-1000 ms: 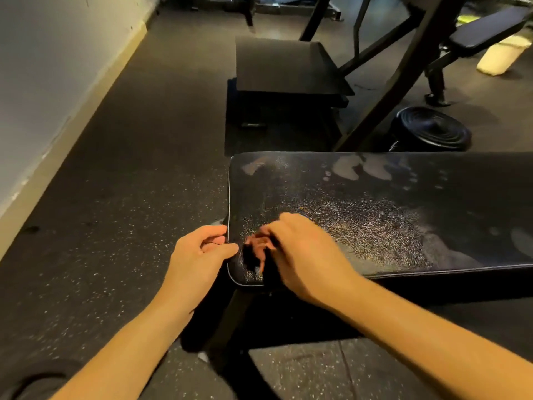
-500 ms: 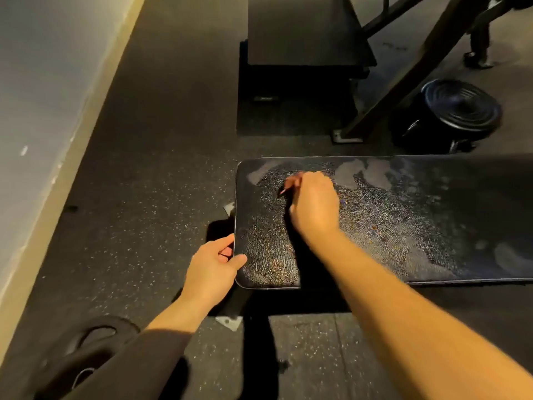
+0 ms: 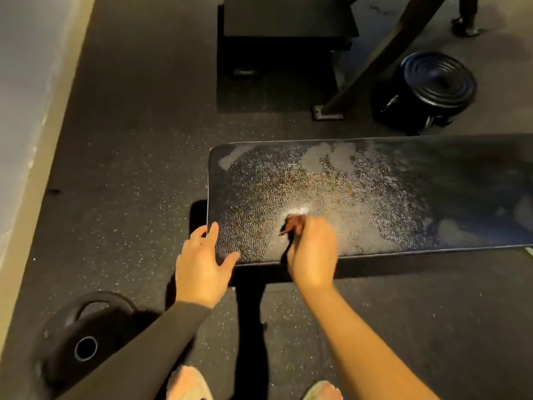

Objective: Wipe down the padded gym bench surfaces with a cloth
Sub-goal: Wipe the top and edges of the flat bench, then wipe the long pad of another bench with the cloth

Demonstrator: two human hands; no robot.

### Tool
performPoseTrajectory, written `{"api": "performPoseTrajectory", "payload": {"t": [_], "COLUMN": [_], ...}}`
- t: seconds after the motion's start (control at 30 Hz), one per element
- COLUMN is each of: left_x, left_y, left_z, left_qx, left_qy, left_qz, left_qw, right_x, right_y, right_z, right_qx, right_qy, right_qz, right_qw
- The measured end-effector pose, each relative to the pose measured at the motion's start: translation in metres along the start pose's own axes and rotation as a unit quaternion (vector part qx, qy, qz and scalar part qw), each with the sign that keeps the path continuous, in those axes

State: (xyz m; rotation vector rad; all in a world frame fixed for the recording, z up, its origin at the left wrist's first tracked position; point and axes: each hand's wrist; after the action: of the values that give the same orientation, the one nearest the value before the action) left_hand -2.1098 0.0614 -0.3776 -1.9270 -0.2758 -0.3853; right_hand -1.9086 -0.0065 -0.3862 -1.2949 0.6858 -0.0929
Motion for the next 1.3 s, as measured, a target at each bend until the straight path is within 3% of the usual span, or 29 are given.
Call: {"api": "performPoseTrajectory", "payload": {"t": [0.1, 0.17, 0.2, 0.23, 0.3, 0.33, 0.47, 0.57, 0.67, 0.83, 1.03, 1.17, 1.3], "left_x": [-0.008, -0.008, -0.004, 0.004, 0.026, 0.040, 0.123, 0.205, 0.273, 0.348, 0.412, 0.438, 0.445], "left_y": [-0.005, -0.013, -0.018, -0.025, -0.040, -0.049, -0.093, -0.128, -0.157, -0.194, -0.218, -0.230, -0.234], "left_z": [-0.013, -0.026, -0.034, -0.044, -0.065, -0.077, -0.138, -0.180, -0.207, -0.229, -0.264, -0.313, -0.365], "left_qx": [-0.038, -0.078, -0.095, -0.108, -0.124, -0.135, -0.199, -0.289, -0.351, -0.433, -0.524, -0.592, -0.623], "left_qy": [0.014, 0.010, 0.001, -0.010, -0.019, -0.021, 0.003, 0.009, 0.054, 0.139, 0.193, 0.243, 0.314], "left_qz": [0.073, 0.132, 0.153, 0.167, 0.156, 0.129, 0.033, -0.070, -0.098, -0.054, -0.005, 0.006, 0.040], "left_qw": [0.996, 0.988, 0.984, 0.980, 0.980, 0.982, 0.979, 0.955, 0.930, 0.889, 0.830, 0.769, 0.715], "right_x": [-0.011, 0.010, 0.022, 0.033, 0.038, 0.035, 0.022, 0.020, 0.019, 0.021, 0.003, -0.017, -0.035], "right_y": [-0.011, -0.025, -0.035, -0.050, -0.091, -0.114, -0.207, -0.276, -0.344, -0.437, -0.508, -0.546, -0.574], "right_z": [-0.042, -0.068, -0.083, -0.100, -0.124, -0.129, -0.119, -0.104, -0.095, -0.103, -0.144, -0.189, -0.237], "right_qx": [-0.086, -0.193, -0.230, -0.235, -0.178, -0.153, -0.073, -0.003, 0.044, 0.110, 0.252, 0.369, 0.445], "right_qy": [-0.132, -0.221, -0.211, -0.149, 0.041, 0.124, 0.263, 0.287, 0.305, 0.355, 0.413, 0.436, 0.450], "right_qz": [0.078, 0.065, 0.065, 0.099, 0.198, 0.244, 0.369, 0.443, 0.490, 0.538, 0.519, 0.525, 0.494], "right_qw": [0.984, 0.954, 0.948, 0.956, 0.963, 0.950, 0.889, 0.849, 0.816, 0.757, 0.705, 0.631, 0.597]}}
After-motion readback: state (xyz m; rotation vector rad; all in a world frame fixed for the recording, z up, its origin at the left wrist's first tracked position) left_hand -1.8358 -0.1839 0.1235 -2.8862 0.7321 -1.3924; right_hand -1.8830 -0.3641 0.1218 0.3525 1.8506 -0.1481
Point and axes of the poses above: each hand's wrist, its own z-axis towards the middle knuckle, its own y-axis out of the palm, x = y × z, and after that the axes turned 9 degrees about -y, right-handed
